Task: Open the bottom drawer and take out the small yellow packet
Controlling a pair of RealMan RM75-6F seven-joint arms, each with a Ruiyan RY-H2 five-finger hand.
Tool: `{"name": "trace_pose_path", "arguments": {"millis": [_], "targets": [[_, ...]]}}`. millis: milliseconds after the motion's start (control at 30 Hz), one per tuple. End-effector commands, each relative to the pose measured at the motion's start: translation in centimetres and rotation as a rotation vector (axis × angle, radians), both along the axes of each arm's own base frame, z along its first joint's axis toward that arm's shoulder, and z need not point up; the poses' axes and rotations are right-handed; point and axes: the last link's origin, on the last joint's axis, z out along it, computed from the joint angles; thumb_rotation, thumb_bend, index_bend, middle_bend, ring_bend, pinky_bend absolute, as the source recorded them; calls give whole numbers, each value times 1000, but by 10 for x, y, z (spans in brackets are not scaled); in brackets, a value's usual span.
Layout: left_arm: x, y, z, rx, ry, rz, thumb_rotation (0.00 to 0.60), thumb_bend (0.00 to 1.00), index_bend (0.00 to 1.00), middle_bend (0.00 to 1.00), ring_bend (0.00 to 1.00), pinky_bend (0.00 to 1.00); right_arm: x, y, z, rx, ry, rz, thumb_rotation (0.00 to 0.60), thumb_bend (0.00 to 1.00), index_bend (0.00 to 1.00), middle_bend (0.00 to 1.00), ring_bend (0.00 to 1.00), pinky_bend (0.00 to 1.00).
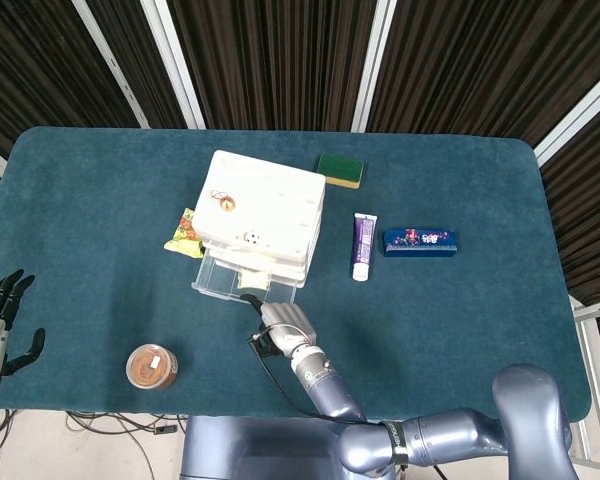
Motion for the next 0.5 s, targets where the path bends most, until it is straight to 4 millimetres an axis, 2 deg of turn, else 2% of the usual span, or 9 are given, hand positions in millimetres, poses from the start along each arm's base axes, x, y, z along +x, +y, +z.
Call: {"name": "trace_pose_path", "arguments": {"millis": [33,500], "targets": [[0,0,0,1,-1,0,600,439,70,20,0,0,0,1,1,2,0,2,600,558,162,870,887,1000],[0,0,0,2,-3,2,600,439,70,20,0,0,3,4,2,12,3,6,600,557,162,872,886,1000]]}}
